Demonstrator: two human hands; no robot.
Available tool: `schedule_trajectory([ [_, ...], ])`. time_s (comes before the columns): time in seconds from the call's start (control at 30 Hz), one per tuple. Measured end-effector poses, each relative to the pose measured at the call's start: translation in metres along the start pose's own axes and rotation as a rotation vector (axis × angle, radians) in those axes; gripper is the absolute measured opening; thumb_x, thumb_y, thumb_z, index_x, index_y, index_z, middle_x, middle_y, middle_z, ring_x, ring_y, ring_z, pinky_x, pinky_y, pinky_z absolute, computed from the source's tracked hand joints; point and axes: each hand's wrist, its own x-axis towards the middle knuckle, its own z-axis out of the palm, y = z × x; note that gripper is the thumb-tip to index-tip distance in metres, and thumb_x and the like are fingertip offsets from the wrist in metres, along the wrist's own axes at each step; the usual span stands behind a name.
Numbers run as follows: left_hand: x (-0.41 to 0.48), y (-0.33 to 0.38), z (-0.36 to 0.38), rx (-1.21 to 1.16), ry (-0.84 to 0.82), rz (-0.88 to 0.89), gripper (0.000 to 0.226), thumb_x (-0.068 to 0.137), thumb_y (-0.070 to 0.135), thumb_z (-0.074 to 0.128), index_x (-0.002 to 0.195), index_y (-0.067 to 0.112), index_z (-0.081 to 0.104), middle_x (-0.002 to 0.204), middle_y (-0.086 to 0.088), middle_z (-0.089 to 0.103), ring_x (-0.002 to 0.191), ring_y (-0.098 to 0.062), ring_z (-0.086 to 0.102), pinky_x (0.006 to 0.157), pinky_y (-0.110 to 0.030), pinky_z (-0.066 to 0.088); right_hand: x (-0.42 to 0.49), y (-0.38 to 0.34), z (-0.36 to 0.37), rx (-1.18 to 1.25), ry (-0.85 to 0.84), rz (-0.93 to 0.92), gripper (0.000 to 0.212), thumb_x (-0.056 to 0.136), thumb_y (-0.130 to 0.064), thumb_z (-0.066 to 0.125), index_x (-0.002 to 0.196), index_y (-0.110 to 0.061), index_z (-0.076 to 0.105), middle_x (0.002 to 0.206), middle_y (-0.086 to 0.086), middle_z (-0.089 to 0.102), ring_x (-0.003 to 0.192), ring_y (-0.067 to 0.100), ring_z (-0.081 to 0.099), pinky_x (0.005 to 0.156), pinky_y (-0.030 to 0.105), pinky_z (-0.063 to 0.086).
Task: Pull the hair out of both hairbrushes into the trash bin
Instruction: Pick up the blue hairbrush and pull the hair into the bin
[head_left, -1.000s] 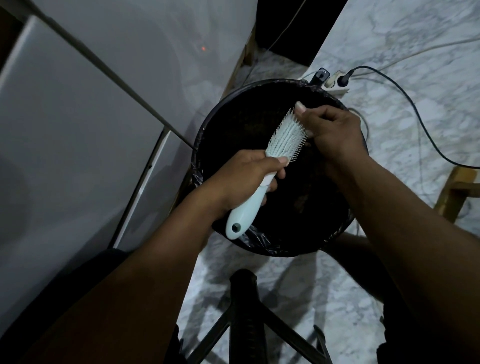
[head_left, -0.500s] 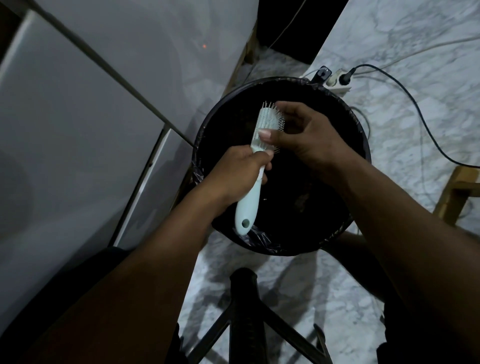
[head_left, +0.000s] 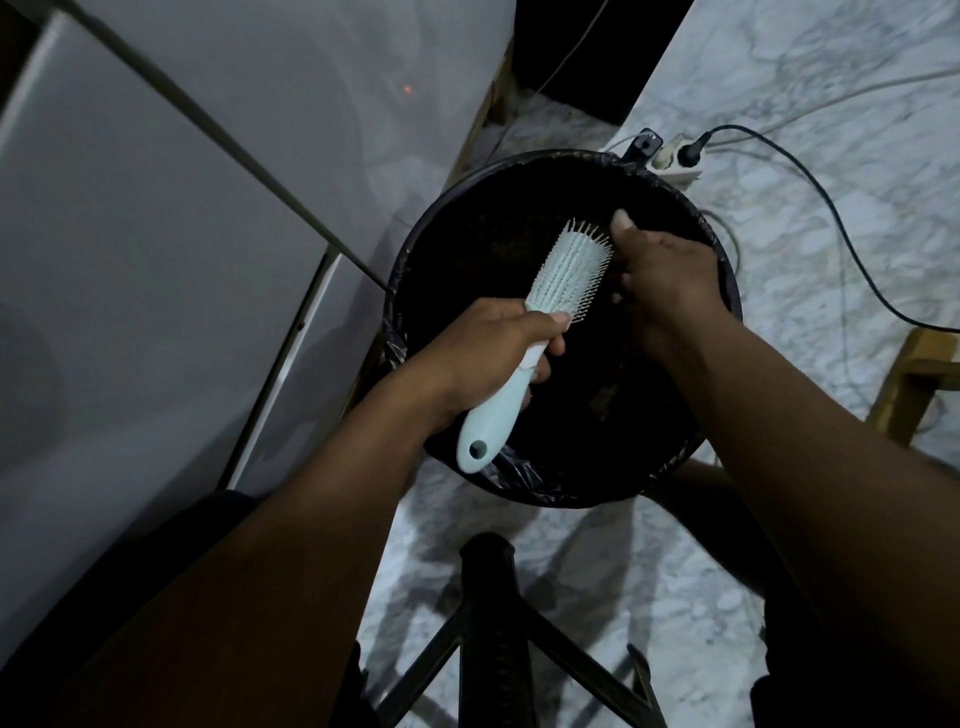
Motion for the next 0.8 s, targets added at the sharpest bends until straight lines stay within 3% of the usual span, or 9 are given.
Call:
schedule_trajectory([
  [0.1, 0.003, -0.004, -0.003, 0.144, 0.139, -0.02, 0.031, 0.098, 0.028, 0.06, 0.072, 0.011, 0.062, 0.056, 0.0, 0.055, 0.05, -0.013, 0.051, 0.057, -0.029, 0.044, 0.004, 0.008, -0.002, -0.116, 0.036, 0.016, 0.028, 0.095, -0.031, 0.064, 0.073, -0.015, 0.057, 0.062, 0.002, 0.069, 0.048, 0.01, 0.064, 0.052, 0.026, 0.047],
  [0.27, 0.004, -0.011, -0.009, 0.392, 0.311, -0.031, 0.034, 0.099, 0.034, 0.056, 0.071, 0.015, 0.062, 0.066, 0.002, 0.06, 0.062, -0.014, 0.056, 0.066, -0.028, 0.042, 0.004, 0.015, 0.002, -0.426, 0.056, -0.065, 0.042, 0.095, -0.04, 0.06, 0.065, -0.01, 0.06, 0.052, 0.004, 0.054, 0.037, 0.017, 0.052, 0.044, 0.027, 0.047],
  [0.4, 0.005, -0.016, -0.01, 0.484, 0.314, -0.042, 0.032, 0.098, 0.035, 0.055, 0.075, 0.014, 0.063, 0.071, 0.002, 0.061, 0.065, -0.014, 0.058, 0.059, -0.027, 0.04, 0.004, 0.025, 0.006, -0.555, -0.129, -0.03, 0.014, 0.094, -0.009, 0.059, 0.082, -0.014, 0.054, 0.062, 0.007, 0.059, 0.045, 0.017, 0.053, 0.044, 0.026, 0.047],
  [0.47, 0.005, -0.017, -0.011, 0.509, 0.329, -0.037, 0.032, 0.098, 0.036, 0.054, 0.082, 0.012, 0.067, 0.075, 0.001, 0.063, 0.068, -0.015, 0.059, 0.058, -0.026, 0.04, 0.001, 0.031, 0.007, -0.661, -0.245, -0.004, 0.029, 0.086, 0.0, 0.066, 0.102, -0.018, 0.049, 0.076, 0.01, 0.063, 0.053, 0.017, 0.055, 0.045, 0.023, 0.047],
  [0.5, 0.005, -0.018, -0.011, 0.523, 0.338, -0.037, 0.033, 0.098, 0.038, 0.055, 0.087, 0.011, 0.069, 0.078, 0.0, 0.064, 0.07, -0.015, 0.061, 0.057, -0.026, 0.04, -0.001, 0.032, 0.006, -0.707, -0.263, -0.001, 0.032, 0.083, -0.004, 0.072, 0.103, -0.019, 0.052, 0.079, 0.009, 0.065, 0.056, 0.017, 0.057, 0.048, 0.024, 0.048],
  [0.57, 0.004, -0.018, -0.01, 0.564, 0.364, -0.038, 0.032, 0.096, 0.041, 0.057, 0.093, 0.012, 0.069, 0.082, -0.001, 0.066, 0.073, -0.015, 0.064, 0.055, -0.025, 0.04, -0.004, 0.03, 0.005, -0.75, -0.263, -0.025, 0.012, 0.086, -0.013, 0.074, 0.09, -0.016, 0.064, 0.072, 0.006, 0.067, 0.056, 0.015, 0.061, 0.053, 0.024, 0.049],
  [0.63, 0.001, -0.016, -0.007, 0.615, 0.396, -0.027, 0.029, 0.094, 0.042, 0.062, 0.083, 0.015, 0.064, 0.075, 0.002, 0.063, 0.065, -0.01, 0.061, 0.05, -0.024, 0.037, -0.003, 0.026, 0.004, -0.773, -0.244, -0.076, 0.006, 0.087, -0.012, 0.07, 0.089, -0.018, 0.069, 0.078, 0.009, 0.07, 0.064, 0.019, 0.067, 0.064, 0.029, 0.055],
  [0.73, -0.013, -0.014, -0.001, 0.646, 0.468, -0.006, 0.04, 0.091, 0.04, 0.067, 0.063, 0.017, 0.051, 0.062, 0.004, 0.054, 0.053, -0.009, 0.052, 0.045, -0.024, 0.032, -0.015, 0.013, 0.005, -0.856, -0.317, -0.085, 0.053, 0.08, -0.011, 0.075, 0.13, -0.02, 0.06, 0.112, 0.005, 0.065, 0.099, 0.025, 0.067, 0.091, 0.04, 0.057],
  [0.8, -0.027, -0.014, 0.002, 0.595, 0.515, 0.019, 0.047, 0.089, 0.039, 0.071, 0.056, 0.016, 0.046, 0.055, 0.003, 0.05, 0.049, -0.012, 0.051, 0.047, -0.024, 0.034, -0.028, 0.003, 0.004, -0.836, -0.328, -0.099, 0.054, 0.08, -0.019, 0.077, 0.132, -0.016, 0.059, 0.115, 0.007, 0.066, 0.104, 0.025, 0.066, 0.096, 0.042, 0.055],
])
